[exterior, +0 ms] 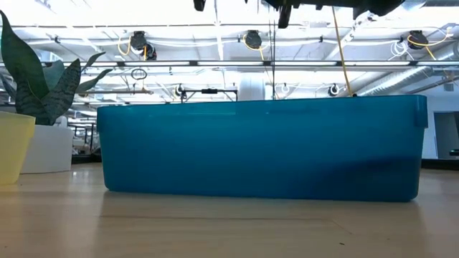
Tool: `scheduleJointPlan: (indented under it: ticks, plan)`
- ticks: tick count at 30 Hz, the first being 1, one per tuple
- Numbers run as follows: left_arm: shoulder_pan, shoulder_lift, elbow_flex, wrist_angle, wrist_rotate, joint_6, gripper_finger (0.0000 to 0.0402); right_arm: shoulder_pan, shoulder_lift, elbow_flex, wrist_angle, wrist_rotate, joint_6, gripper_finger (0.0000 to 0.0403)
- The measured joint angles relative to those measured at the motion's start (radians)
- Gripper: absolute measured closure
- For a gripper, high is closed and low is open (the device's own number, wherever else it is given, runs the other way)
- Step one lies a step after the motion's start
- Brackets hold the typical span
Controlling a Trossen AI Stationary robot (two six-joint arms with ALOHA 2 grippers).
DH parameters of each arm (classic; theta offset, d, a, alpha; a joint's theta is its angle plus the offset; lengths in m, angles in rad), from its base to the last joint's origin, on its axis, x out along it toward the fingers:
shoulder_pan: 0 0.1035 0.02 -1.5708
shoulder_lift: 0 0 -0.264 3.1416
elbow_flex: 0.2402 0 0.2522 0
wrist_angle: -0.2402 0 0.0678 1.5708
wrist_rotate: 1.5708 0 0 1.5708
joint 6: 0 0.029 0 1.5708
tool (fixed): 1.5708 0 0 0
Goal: Sort crayons/erasers/pens/pencils in bins
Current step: Put the green crayon into the yellow bin
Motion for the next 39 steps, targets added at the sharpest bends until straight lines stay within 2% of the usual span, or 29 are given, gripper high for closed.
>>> scheduleJointPlan:
  ticks: [4, 6, 10, 14, 19, 20, 24, 28, 31, 35, 37, 39]
  plan:
    - [-0.015, 0.020, 0.000, 0.034, -0.003, -0.001, 0.0213, -0.008, 0.002, 0.000, -0.004, 0.003, -0.007, 0.0383]
    - [-0.024, 0.051, 0.002, 0.103, -0.040, -0.002, 0.0213, -0.014, 0.008, 0.000, -0.002, 0.003, -0.007, 0.0383]
    - [-0.029, 0.098, 0.000, 0.135, -0.109, -0.019, 0.0230, -0.016, 0.008, 0.000, -0.008, 0.005, -0.010, 0.0383]
    - [-0.029, 0.101, -0.001, 0.140, -0.125, -0.043, 0.0278, -0.015, 0.009, -0.001, -0.014, 0.004, -0.010, 0.0383]
    - [-0.029, 0.100, 0.000, 0.121, -0.136, -0.051, 0.0374, -0.016, 0.008, -0.001, -0.024, 0.004, -0.002, 0.0383]
    - [-0.028, 0.097, 0.000, 0.117, -0.134, -0.052, 0.0380, -0.016, 0.009, -0.001, -0.022, 0.007, 0.003, 0.0383]
    - [-0.029, 0.095, 0.000, 0.094, -0.146, -0.055, 0.0379, -0.015, 0.010, 0.000, -0.027, 0.030, 0.025, 0.0373]
    - [-0.027, 0.074, 0.003, 0.036, -0.168, -0.058, 0.0379, -0.015, 0.008, -0.001, -0.033, 0.063, 0.034, 0.0331]
    - [-0.028, 0.051, 0.056, -0.151, -0.206, -0.048, 0.0379, -0.016, 0.007, -0.001, -0.060, 0.055, 0.054, 0.0286]
    - [-0.051, 0.046, 0.208, -0.591, -0.307, -0.020, 0.0379, -0.015, -0.003, -0.001, -0.167, 0.052, 0.050, 0.0234]
    - [-0.085, 0.046, 0.289, -0.842, -0.347, -0.065, 0.0379, -0.017, -0.004, 0.000, -0.235, 0.055, 0.045, 0.0217]
    - [-0.133, 0.046, 0.335, -1.040, -0.379, -0.180, 0.0379, -0.022, -0.001, 0.000, -0.299, 0.054, 0.040, 0.0207]
